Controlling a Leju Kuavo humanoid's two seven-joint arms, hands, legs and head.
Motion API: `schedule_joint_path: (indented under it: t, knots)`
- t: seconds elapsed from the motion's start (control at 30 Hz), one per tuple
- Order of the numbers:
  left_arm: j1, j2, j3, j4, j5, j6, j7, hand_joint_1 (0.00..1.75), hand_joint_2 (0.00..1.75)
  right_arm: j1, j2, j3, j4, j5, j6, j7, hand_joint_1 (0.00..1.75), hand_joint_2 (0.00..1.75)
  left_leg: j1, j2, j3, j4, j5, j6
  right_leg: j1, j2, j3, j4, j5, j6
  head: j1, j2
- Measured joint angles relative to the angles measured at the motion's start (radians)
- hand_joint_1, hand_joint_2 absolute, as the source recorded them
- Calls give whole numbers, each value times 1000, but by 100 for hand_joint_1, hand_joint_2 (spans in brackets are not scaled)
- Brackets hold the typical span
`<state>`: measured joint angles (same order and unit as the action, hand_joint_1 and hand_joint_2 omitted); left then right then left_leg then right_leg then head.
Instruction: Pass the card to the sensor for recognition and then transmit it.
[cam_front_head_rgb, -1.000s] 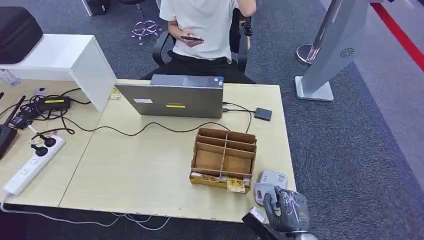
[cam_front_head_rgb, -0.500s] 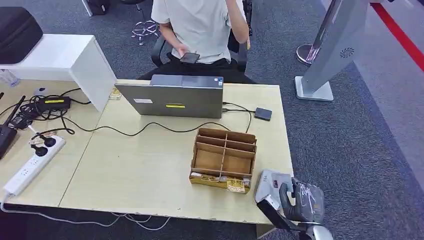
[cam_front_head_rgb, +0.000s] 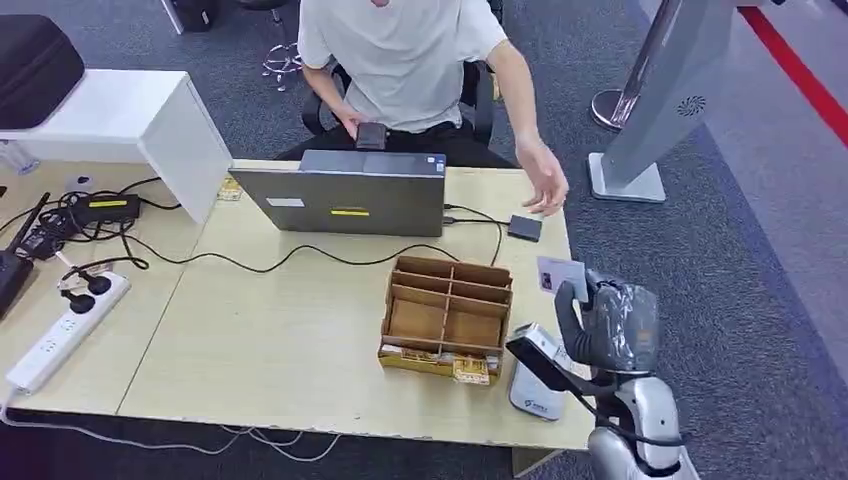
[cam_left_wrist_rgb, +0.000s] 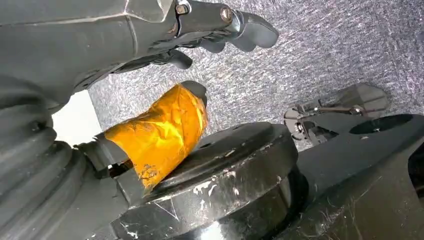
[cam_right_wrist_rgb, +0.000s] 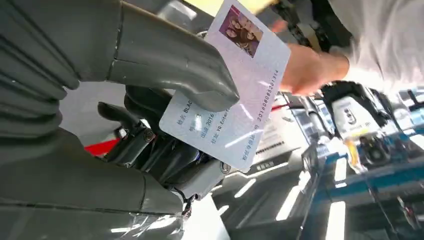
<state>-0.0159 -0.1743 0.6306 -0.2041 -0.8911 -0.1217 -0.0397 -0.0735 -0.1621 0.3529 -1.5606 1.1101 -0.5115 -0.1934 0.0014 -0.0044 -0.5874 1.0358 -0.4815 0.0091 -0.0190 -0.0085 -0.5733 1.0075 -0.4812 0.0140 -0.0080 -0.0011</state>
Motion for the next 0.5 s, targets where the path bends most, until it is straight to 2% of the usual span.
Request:
schedule_joint_path:
  t: [0.13,0.23,0.3,0.5]
  knots:
    - [0,3,0,0,-19,-12,-8,0,175,-63,21,21,2,1,18,15,175,175,0,1,-1,0,0,0,0,1,0,1,0,0,0,0]
    - [-3,10,0,0,-47,-30,-19,0,175,-193,50,48,57,14,55,70,175,175,0,6,0,-1,1,-1,0,6,-1,2,2,-2,0,0]
    - [-5,15,-1,0,-71,-47,-30,0,175,-308,95,70,165,24,88,133,175,175,0,7,1,-1,2,-3,0,7,-2,2,3,-3,0,0]
    - [-7,28,-19,0,-119,-66,-42,0,175,-565,194,90,473,44,93,221,175,175,1,5,0,-1,5,-4,1,5,-2,3,3,-3,0,0]
